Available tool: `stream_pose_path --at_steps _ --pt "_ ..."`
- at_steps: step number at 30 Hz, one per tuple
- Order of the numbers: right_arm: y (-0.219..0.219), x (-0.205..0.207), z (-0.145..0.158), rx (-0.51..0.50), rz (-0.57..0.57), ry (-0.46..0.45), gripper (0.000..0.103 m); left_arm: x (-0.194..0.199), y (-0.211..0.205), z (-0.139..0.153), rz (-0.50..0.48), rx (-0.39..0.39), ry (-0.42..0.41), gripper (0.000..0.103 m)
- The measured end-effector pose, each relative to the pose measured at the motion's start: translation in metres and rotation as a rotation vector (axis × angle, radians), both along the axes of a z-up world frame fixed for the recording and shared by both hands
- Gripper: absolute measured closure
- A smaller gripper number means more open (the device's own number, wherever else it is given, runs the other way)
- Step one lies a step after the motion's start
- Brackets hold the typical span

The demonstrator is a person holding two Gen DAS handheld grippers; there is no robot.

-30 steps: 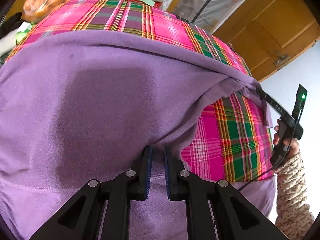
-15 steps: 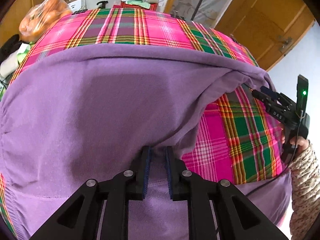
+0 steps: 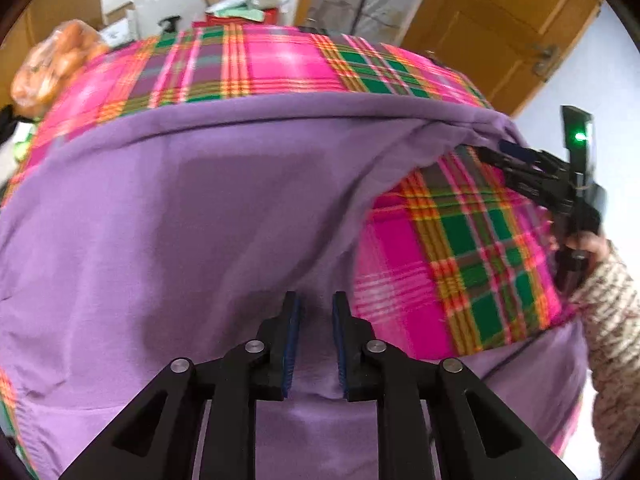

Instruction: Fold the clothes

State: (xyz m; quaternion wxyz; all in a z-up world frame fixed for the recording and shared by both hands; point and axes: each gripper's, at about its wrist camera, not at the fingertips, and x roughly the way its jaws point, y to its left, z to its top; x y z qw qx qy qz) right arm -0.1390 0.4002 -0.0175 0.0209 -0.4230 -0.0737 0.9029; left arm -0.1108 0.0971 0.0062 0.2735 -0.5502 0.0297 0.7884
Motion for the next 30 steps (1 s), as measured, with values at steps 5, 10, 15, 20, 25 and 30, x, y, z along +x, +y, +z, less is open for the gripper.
stream_pose_path --at_steps 5,10,15,20,25,30 --pt "0.006 -0.003 -0.001 -0.037 -0.023 -0.007 0.047 0.005 0.007 -0.004 -0.026 -0.013 -0.004 0.084" --pt "0.006 -0.003 -0.001 -0.036 -0.027 -0.007 0.047 0.002 0.015 -0.005 -0.008 -0.079 0.039 0.084" --pt "0.006 -0.004 -0.001 -0.042 -0.029 -0.008 0.047 0.0 0.019 -0.001 0.033 -0.159 0.11 0.083" --pt "0.007 -0.006 -0.001 -0.048 -0.034 -0.009 0.047 0.003 0.015 0.01 0.055 -0.163 0.189 0.083" --pt "0.006 -0.005 0.001 -0.046 -0.037 -0.004 0.052 0.001 0.024 -0.004 0.025 -0.202 0.159 0.084" --pt "0.005 0.0 0.005 -0.042 -0.039 0.006 0.08 0.0 0.021 -0.002 0.026 -0.187 0.16 0.084"
